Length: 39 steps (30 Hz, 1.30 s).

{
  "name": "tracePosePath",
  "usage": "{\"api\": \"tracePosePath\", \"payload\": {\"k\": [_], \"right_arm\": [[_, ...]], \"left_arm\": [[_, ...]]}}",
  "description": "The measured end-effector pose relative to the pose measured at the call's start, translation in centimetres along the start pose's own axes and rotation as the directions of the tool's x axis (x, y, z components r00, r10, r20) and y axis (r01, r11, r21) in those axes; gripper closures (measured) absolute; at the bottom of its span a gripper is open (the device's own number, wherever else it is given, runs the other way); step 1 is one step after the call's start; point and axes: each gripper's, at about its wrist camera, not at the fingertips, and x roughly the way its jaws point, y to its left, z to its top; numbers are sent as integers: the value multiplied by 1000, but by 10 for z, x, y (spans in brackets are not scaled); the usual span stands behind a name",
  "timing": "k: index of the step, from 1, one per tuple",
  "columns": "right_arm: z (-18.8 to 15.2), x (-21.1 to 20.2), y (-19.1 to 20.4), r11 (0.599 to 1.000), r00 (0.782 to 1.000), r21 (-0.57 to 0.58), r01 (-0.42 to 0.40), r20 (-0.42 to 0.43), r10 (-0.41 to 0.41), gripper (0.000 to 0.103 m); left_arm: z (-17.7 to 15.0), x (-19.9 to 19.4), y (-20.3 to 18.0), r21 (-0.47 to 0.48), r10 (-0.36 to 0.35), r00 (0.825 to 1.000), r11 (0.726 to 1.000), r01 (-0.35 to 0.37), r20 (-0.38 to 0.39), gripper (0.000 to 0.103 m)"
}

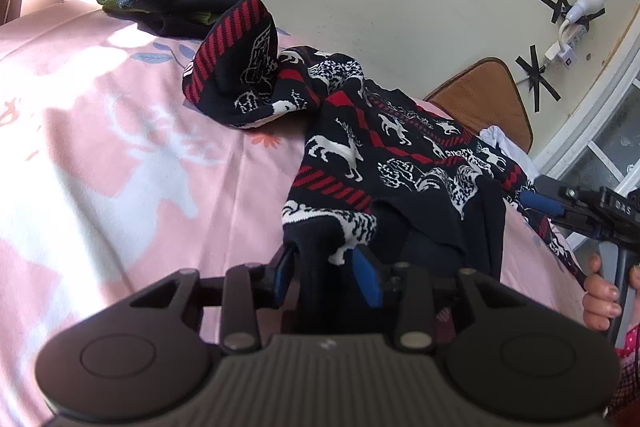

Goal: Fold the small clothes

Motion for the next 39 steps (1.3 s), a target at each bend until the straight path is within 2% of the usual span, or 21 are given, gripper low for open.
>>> {"api": "tracePosePath", "payload": {"k": [1, 3, 5, 6, 7, 8, 10, 12, 15, 18, 20, 22, 24, 26, 27, 29, 31, 33, 36, 38, 39], "right_arm": [[-7, 0, 6, 1000, 1000, -14, -23, -18, 23, 30], [-23, 3, 20, 997, 997, -54, -49, -57, 46, 28], [-37, 17, 35, 994, 995, -104, -16, -101, 5, 29], [-43, 26, 39, 992, 992, -125, 4, -123, -20, 40], [-47, 35, 40, 990, 988, -140, 19, -151, -40, 76], [-49, 41, 41, 989, 982, -142, 33, -181, -58, 90], [-43, 31, 35, 994, 987, -103, 34, -156, -50, 89], [-33, -2, 30, 996, 996, -80, 35, -79, -41, 89], [-22, -74, 19, 998, 998, -25, 63, 22, -62, 89], [-30, -146, 17, 991, 988, 16, 132, 77, -133, 90], [-48, -177, 18, 978, 976, 31, 205, 67, -207, 89], [-77, -183, 12, 964, 967, 78, 253, -5, -253, 89], [-106, -170, 0, 948, 954, 124, 292, -110, -279, 89], [-133, -147, -9, 923, 914, 92, 373, -209, -348, 90], [-136, -150, -9, 930, 926, 78, 359, -156, -345, 83], [-128, -149, -18, 929, 930, 103, 355, -138, -340, 74], [-113, -161, -20, 936, 943, 118, 333, -42, -330, 65], [-94, -163, -17, 940, 944, 105, 326, 23, -330, 64], [-61, -147, -5, 945, 941, 11, 327, 82, -327, 64], [-41, -121, 12, 958, 957, -51, 283, 85, -278, 64], [-33, -106, 19, 963, 965, -79, 257, 77, -251, 64]], "left_arm": [[-1, -2, -2, 15, 8, 1000, 1000, -8, 2, 63], [-4, -4, -5, 46, 27, 1000, 999, -27, 7, 61], [-7, -5, -7, 79, 44, 999, 996, -45, 12, 68], [-8, -4, -8, 97, 55, 998, 994, -55, 10, 75], [-8, -2, -9, 113, 57, 998, 992, -56, -6, 95], [-7, -1, -10, 118, 55, 998, 992, -53, -17, 96], [-7, -5, -16, 148, 32, 999, 989, -29, -18, 96], [-8, -18, -30, 210, -46, 999, 976, 48, -10, 96], [-14, -40, -56, 318, -179, 984, 932, 176, -21, 96], [-24, -52, -78, 395, -233, 971, 888, 235, -52, 96], [-31, -51, -83, 408, -233, 968, 878, 249, -89, 96], [-38, -44, -83, 406, -205, 971, 883, 237, -123, 96], [-42, -34, -77, 381, -159, 975, 901, 208, -155, 96], [-44, -29, -68, 349, -121, 977, 920, 178, -177, 92], [-44, -27, -64, 332, -108, 977, 929, 166, -186, 91], [-42, -33, -56, 307, -114, 978, 937, 165, -176, 88], [-36, -44, -51, 309, -109, 987, 940, 140, -115, 79], [-27, -54, -45, 303, -77, 997, 950, 81, -25, 75], [-5, -61, -28, 210, -54, 995, 977, 35, 84, 70], [4, -59, -15, 155, -1, 988, 988, -23, 153, 54], [6, -55, -10, 140, 34, 983, 988, -60, 180, 52]]}}
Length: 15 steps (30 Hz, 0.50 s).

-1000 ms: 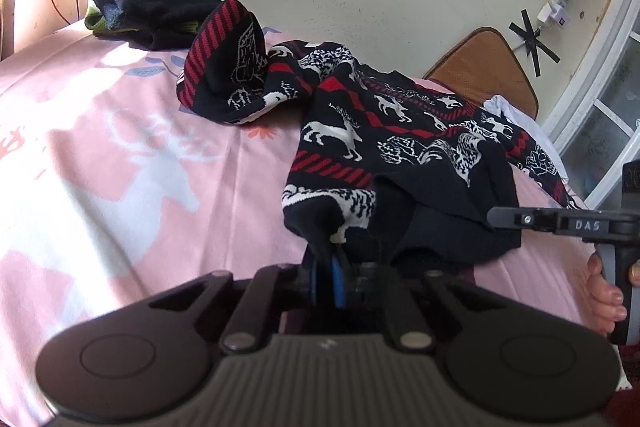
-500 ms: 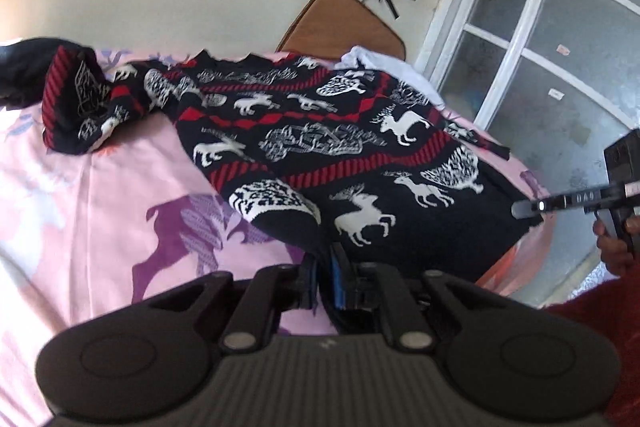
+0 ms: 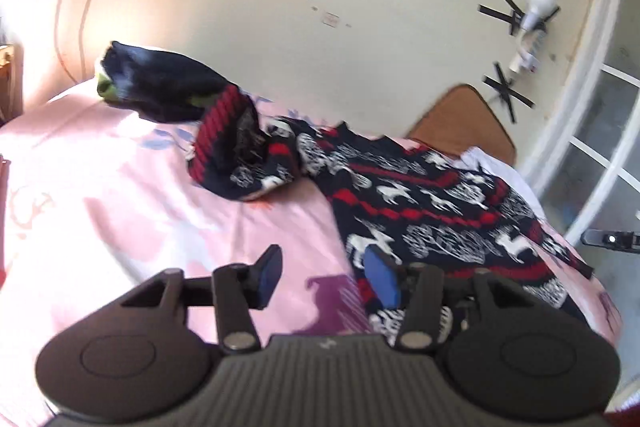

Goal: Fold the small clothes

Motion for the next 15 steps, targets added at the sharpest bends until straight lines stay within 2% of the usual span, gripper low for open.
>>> {"api": "tracePosePath", "payload": {"k": [2, 4, 7, 8, 9, 10, 12, 15], "right_arm": [[17, 33, 26, 994, 995, -68, -90, -36, 88, 65], [33, 68, 59, 979, 987, -134, -151, -82, 141, 65], [57, 113, 104, 949, 966, -203, -243, -143, 216, 64], [66, 129, 122, 940, 956, -205, -274, -163, 243, 62], [72, 146, 141, 931, 945, -198, -306, -185, 271, 53], [78, 163, 160, 924, 932, -185, -335, -207, 297, 39], [87, 192, 190, 913, 912, -162, -374, -244, 330, 21], [93, 237, 231, 907, 891, -176, -383, -328, 313, 18]], "left_arm": [[-1, 16, 7, -4, 101, 995, 995, -101, 21, 50], [-5, 33, 12, 22, 164, 986, 986, -165, 14, 50], [-14, 52, 12, 93, 218, 976, 971, -219, 20, 50], [-15, 55, 11, 101, 216, 976, 971, -216, 15, 50], [-16, 55, 11, 110, 192, 981, 975, -192, 10, 50], [-17, 53, 12, 118, 180, 983, 976, -182, 26, 50], [-18, 51, 16, 92, 174, 984, 980, -176, 27, 49], [-17, 49, 29, 17, 124, 992, 992, -125, 21, 49]]}}
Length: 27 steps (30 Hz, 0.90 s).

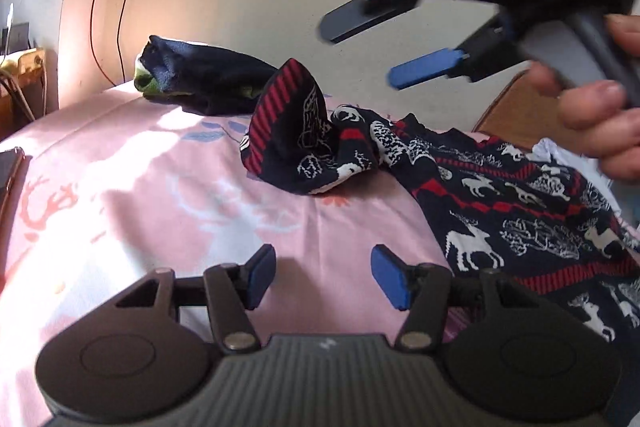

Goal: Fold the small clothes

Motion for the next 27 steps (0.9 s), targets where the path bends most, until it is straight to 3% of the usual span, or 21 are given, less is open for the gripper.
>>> {"api": "tracePosePath", "payload": {"k": [3, 8, 9, 10, 12, 14, 16, 18, 20, 21, 23, 24, 25, 27], "right_arm": [[20, 54, 6, 996, 991, 15, 83, -107, -81, 18], [30, 125, -13, 967, 946, 72, 243, -238, -220, 20], [28, 133, -16, 964, 941, 67, 257, -244, -234, 33], [28, 135, -13, 961, 940, 31, 274, -218, -261, 58], [32, 132, -4, 973, 952, -56, 223, -204, -229, 91], [38, 110, 1, 992, 979, -39, 123, -161, -128, 91], [42, 72, 9, 994, 995, -86, -64, -77, 57, 91], [41, 25, 8, 955, 969, -175, -241, 1, 245, 87], [32, -21, -10, 938, 952, -229, -261, 102, 290, 80], [26, -38, -25, 943, 951, -225, -245, 135, 279, 76], [9, -65, -61, 974, 964, -166, -152, 192, 183, 56], [-1, -72, -78, 989, 972, -126, -79, 208, 104, 41], [-15, -76, -100, 997, 978, -66, 39, 208, -25, 34], [-38, -78, -136, 982, 972, 25, 186, 140, -188, 35]], "left_arm": [[0, -2, 11, -66, -46, 999, 997, 47, 12, 49], [0, -3, 11, -70, -60, 998, 996, 61, 13, 49], [0, -3, 12, -73, -66, 998, 995, 67, 13, 49], [0, -3, 13, -79, -71, 997, 994, 72, 14, 49], [0, -4, 15, -88, -79, 997, 993, 80, 16, 49], [0, -4, 15, -89, -83, 996, 993, 84, 15, 49], [0, -4, 14, -86, -87, 996, 992, 88, 14, 49], [0, -4, 14, -88, -89, 996, 992, 90, 15, 49], [0, -4, 14, -90, -89, 996, 992, 90, 15, 49], [0, -4, 14, -89, -89, 996, 992, 90, 15, 49], [0, -4, 15, -89, -89, 996, 992, 90, 14, 48], [-1, -4, 15, -89, -90, 996, 992, 91, 13, 48], [0, -3, 15, -87, -90, 996, 992, 90, 12, 48], [0, -3, 14, -80, -88, 996, 993, 89, 9, 47]]}}
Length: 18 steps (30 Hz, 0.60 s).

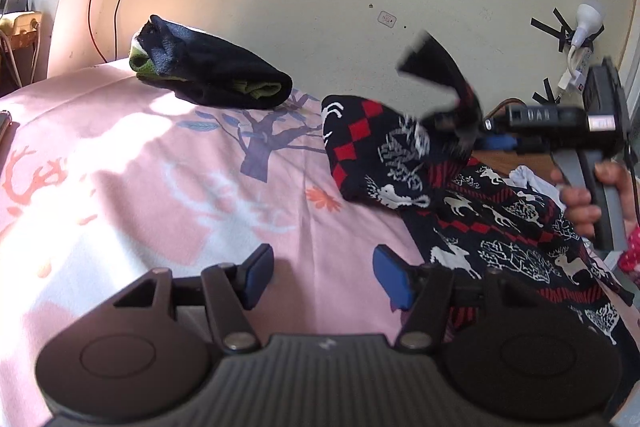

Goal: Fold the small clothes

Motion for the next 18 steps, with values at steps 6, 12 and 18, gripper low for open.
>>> {"api": "tracePosePath", "payload": {"k": [6, 12, 18], "right_arm": [[-53, -38, -50, 973, 988, 173, 152, -35, -148, 35], [-60, -65, -46, 975, 990, 183, 128, 37, -137, 35], [-58, -73, -49, 981, 992, 168, 100, 62, -111, 35]], "left_arm": [[0, 3, -5, 35, 28, 1000, 999, -28, -7, 46], [0, 3, -8, 57, 39, 999, 998, -38, -12, 45], [22, -7, -12, 48, 7, 999, 999, -9, 32, 42]]}}
